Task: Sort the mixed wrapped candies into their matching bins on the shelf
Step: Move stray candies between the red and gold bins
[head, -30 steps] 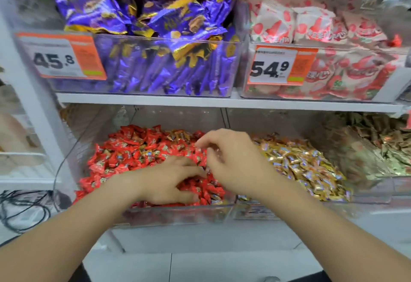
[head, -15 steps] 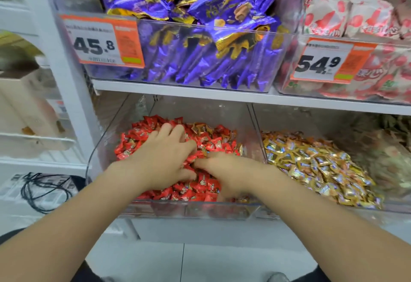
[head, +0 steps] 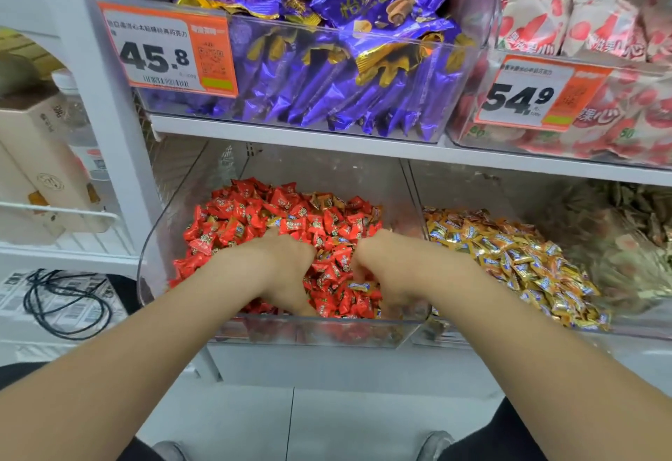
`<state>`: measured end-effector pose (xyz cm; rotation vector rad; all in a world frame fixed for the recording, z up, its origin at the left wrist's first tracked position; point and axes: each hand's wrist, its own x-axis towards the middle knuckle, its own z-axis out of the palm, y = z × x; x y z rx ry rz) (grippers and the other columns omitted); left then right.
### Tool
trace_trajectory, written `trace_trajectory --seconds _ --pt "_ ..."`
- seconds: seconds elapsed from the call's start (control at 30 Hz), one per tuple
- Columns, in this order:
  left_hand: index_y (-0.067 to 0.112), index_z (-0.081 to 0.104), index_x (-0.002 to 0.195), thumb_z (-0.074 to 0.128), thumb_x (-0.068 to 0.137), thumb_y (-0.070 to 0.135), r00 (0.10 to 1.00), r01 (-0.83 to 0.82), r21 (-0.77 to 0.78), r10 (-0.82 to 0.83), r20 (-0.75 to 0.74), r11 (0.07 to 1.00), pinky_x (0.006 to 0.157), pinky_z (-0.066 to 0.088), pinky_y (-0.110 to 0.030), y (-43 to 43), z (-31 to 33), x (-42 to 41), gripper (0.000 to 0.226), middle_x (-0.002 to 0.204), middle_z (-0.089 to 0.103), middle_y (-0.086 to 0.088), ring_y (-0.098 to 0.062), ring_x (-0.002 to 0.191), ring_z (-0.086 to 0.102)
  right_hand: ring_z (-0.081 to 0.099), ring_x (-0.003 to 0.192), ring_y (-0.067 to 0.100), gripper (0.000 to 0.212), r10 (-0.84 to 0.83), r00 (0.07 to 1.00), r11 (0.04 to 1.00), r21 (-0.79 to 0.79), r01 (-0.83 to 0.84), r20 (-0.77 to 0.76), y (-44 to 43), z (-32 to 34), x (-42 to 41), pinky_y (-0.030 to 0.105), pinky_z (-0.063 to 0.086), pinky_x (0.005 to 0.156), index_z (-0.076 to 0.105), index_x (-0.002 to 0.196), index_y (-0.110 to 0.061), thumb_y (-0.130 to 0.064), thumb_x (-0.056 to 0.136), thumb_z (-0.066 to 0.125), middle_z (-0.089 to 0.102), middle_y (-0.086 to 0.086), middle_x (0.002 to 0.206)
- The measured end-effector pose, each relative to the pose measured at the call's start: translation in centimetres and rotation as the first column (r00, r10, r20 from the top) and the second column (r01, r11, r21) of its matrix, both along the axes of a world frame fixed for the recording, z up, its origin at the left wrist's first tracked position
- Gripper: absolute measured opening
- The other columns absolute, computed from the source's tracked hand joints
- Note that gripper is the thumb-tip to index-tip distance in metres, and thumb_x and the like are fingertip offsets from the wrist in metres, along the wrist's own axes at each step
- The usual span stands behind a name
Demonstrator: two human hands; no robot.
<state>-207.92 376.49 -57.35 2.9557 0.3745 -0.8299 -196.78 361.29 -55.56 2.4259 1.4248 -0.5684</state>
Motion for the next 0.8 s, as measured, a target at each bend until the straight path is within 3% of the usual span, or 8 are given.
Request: trace_trajectory --seconds 0.1,0.27,0.33,0.43,0.57,0.67,0.73,0.8 --pt "0.012 0.054 0.136 0.091 0.070 0.057 0.995 0.010 0.039 -0.006 -0.101 0.999 0.089 0.053 -0.035 -0.5 0.9 1.2 0.088 0.125 0.062 -0.005 -0.028 0.114 0.061 0.066 0.100 0.032 0.076 0.003 0.999 0.996 -0.092 0.000 0.032 0.3 -0.2 -0.1 0.040 0.060 0.079 0.060 0.138 -0.017 0.000 0.071 0.092 0.055 0.008 0.119" --pt "0.006 0.041 0.149 0.090 0.079 0.035 0.988 0.087 0.182 -0.062 -0.142 0.979 0.105 0.051 -0.040 -1.3 -0.2 2.1 0.090 0.137 0.058 -0.010 -0.032 0.124 0.059 0.063 0.104 0.033 0.093 0.033 0.998 0.987 -0.162 -0.024 0.057 0.8 -1.6 -0.3 0.037 0.049 0.070 0.031 0.161 -0.016 0.006 0.084 0.076 0.055 0.016 0.131" --pt "0.002 0.029 0.154 0.083 0.084 0.022 0.993 0.105 0.217 -0.089 -0.083 0.971 0.100 0.052 -0.038 -1.6 -0.8 2.0 0.090 0.126 0.058 -0.012 -0.033 0.119 0.060 0.060 0.103 0.034 0.096 0.020 0.998 0.993 -0.116 -0.014 0.056 0.9 -2.5 -0.8 0.037 0.046 0.070 0.017 0.165 -0.011 0.011 0.088 0.068 0.055 0.017 0.128" --pt "0.000 0.026 0.152 0.081 0.083 0.015 0.992 0.101 0.191 -0.113 0.055 0.976 0.083 0.049 -0.033 -1.5 -1.6 1.3 0.089 0.092 0.048 -0.005 -0.029 0.096 0.057 0.058 0.100 0.035 0.094 -0.055 0.998 0.998 -0.006 0.055 0.038 0.8 -3.7 -1.0 0.037 0.044 0.068 0.013 0.164 -0.007 0.012 0.088 0.065 0.053 0.018 0.117" --pt "0.005 0.034 0.145 0.094 0.065 0.030 0.979 0.038 0.050 -0.047 0.200 0.998 0.080 0.048 -0.035 -0.2 -2.7 0.8 0.103 0.095 0.052 -0.006 -0.028 0.091 0.053 0.059 0.107 0.033 0.095 -0.252 0.963 0.961 0.096 0.261 -0.092 1.0 -4.1 -1.1 0.036 0.051 0.068 0.019 0.160 -0.011 0.004 0.083 0.073 0.049 0.017 0.127" --pt "0.007 0.040 0.142 0.090 0.061 0.014 0.958 -0.045 -0.114 0.075 0.276 0.992 0.071 0.057 -0.040 0.3 -3.3 0.7 0.095 0.079 0.053 -0.001 -0.021 0.073 0.054 0.062 0.114 0.032 0.114 -0.412 0.880 0.891 0.096 0.444 -0.238 1.4 -4.2 -0.8 0.036 0.058 0.080 0.017 0.160 -0.013 -0.009 0.072 0.089 0.049 0.016 0.141" --pt "0.006 0.037 0.147 0.087 0.064 0.004 0.944 -0.100 -0.244 0.169 0.282 0.965 0.048 0.048 -0.029 0.7 -3.2 0.8 0.097 0.076 0.059 -0.003 -0.015 0.064 0.056 0.071 0.095 0.032 0.115 -0.500 0.754 0.800 0.105 0.590 -0.426 1.7 -4.6 -0.6 0.044 0.065 0.078 0.024 0.152 -0.012 -0.003 0.061 0.094 0.064 0.018 0.123" --pt "0.007 0.029 0.155 0.084 0.066 0.002 0.934 -0.114 -0.333 0.215 0.285 0.936 0.044 0.044 -0.023 1.4 -3.2 0.9 0.105 0.081 0.063 -0.004 -0.013 0.065 0.058 0.073 0.068 0.029 0.090 -0.500 0.597 0.705 0.106 0.701 -0.627 2.0 -4.8 -0.5 0.046 0.066 0.063 0.040 0.135 -0.009 0.013 0.063 0.088 0.069 0.016 0.093"
